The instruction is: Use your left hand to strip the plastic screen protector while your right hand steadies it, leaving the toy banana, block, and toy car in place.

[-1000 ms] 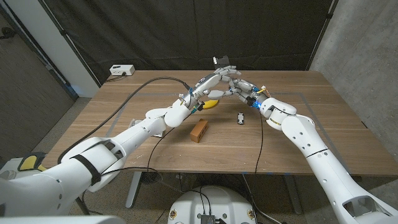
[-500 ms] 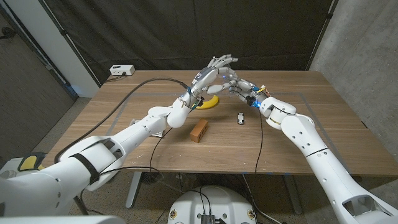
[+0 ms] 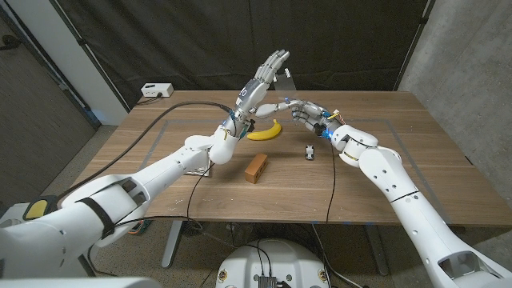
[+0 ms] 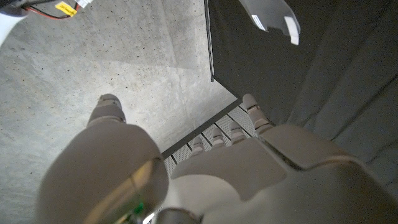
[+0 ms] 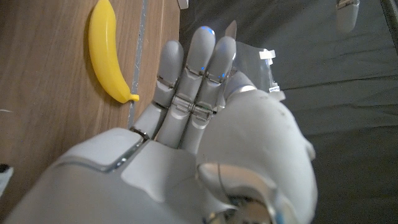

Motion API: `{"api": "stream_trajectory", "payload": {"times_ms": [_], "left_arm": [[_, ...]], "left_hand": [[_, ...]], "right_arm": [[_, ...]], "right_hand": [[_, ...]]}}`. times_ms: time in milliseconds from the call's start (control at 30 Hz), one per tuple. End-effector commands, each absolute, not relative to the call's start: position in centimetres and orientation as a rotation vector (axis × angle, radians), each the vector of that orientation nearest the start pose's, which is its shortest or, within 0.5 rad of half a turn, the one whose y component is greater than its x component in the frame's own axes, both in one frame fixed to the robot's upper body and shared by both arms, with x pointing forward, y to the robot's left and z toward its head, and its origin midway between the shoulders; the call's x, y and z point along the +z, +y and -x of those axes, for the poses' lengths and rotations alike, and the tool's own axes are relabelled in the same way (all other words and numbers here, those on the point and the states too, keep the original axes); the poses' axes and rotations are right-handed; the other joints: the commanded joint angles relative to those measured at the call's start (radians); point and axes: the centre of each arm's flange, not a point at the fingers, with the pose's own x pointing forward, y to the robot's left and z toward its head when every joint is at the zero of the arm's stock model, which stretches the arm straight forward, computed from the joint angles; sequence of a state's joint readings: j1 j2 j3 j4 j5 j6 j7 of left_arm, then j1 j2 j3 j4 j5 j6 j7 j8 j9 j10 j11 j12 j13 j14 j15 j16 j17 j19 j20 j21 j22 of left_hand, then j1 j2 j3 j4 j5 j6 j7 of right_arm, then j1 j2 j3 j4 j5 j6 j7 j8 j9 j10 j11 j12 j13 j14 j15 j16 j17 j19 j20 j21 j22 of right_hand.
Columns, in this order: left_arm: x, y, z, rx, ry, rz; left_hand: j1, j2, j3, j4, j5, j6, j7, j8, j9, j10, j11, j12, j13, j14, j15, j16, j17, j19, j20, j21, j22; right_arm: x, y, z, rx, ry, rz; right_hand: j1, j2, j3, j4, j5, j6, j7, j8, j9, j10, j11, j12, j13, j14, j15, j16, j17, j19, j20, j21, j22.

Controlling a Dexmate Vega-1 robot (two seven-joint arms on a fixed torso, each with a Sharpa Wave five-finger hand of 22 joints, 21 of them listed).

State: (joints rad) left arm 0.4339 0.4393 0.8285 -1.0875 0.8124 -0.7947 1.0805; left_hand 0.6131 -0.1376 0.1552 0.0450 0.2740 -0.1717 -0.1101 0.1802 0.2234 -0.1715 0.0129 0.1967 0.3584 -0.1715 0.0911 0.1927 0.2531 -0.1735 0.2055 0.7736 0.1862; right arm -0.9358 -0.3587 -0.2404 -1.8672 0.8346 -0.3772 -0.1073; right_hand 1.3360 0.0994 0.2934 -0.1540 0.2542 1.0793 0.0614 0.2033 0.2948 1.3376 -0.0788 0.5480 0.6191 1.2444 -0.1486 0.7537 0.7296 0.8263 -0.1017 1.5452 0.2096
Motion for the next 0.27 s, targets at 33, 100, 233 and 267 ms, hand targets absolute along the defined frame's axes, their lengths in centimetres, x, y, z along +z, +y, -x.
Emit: {"api": "stream_trajectory", "payload": {"times_ms": [33,100,233,267], "left_arm": [[5.3,16.3,-56.5,0.098,-1.681,-0.355],[5.0,17.1,-56.4,0.114,-1.669,-0.330],[4.2,17.8,-56.2,0.140,-1.628,-0.315],[3.9,18.0,-56.1,0.151,-1.621,-0.310]], "left_hand": [[-0.154,0.103,-0.034,0.098,0.037,-0.116,-0.064,0.049,-0.026,-0.033,-0.021,0.048,-0.044,-0.032,-0.047,0.036,-0.022,-0.154,-0.013,0.008,0.004],[-0.161,0.114,-0.036,0.099,0.044,-0.088,-0.067,0.053,-0.030,-0.007,-0.025,0.054,-0.055,-0.005,-0.057,0.041,-0.028,-0.125,-0.021,0.013,0.002],[-0.177,0.138,-0.034,0.107,0.050,-0.053,-0.073,0.059,-0.033,0.015,-0.027,0.057,-0.066,0.010,-0.070,0.042,-0.034,-0.114,-0.026,0.013,0.001],[-0.178,0.140,-0.034,0.107,0.051,-0.052,-0.074,0.058,-0.033,0.017,-0.029,0.057,-0.067,0.013,-0.072,0.042,-0.034,-0.114,-0.027,0.012,0.001]], "right_arm": [[3.4,-15.5,-56.8,0.424,-0.367,-0.264],[3.4,-15.4,-56.6,0.420,-0.366,-0.261],[3.5,-15.2,-56.4,0.424,-0.361,-0.255],[3.6,-15.2,-56.3,0.431,-0.361,-0.251]], "right_hand": [[0.012,0.005,0.000,-0.003,0.004,0.026,0.015,0.007,0.004,0.001,-0.003,0.002,0.004,0.074,-0.076,-0.003,0.002,0.002,-0.120,-0.003,0.000],[0.012,0.005,0.000,-0.003,0.004,0.026,0.015,0.006,0.004,0.001,-0.003,0.002,0.005,0.073,-0.075,-0.004,0.003,0.002,-0.120,-0.002,0.000],[0.012,0.005,-0.001,-0.003,0.004,0.027,0.016,0.007,0.004,0.002,-0.003,0.001,0.004,0.075,-0.076,-0.004,0.002,0.001,-0.120,-0.002,0.000],[0.013,0.005,0.000,-0.004,0.004,0.027,0.016,0.007,0.004,0.003,-0.003,0.001,0.004,0.075,-0.076,-0.004,0.003,0.001,-0.120,-0.002,0.000]]}}
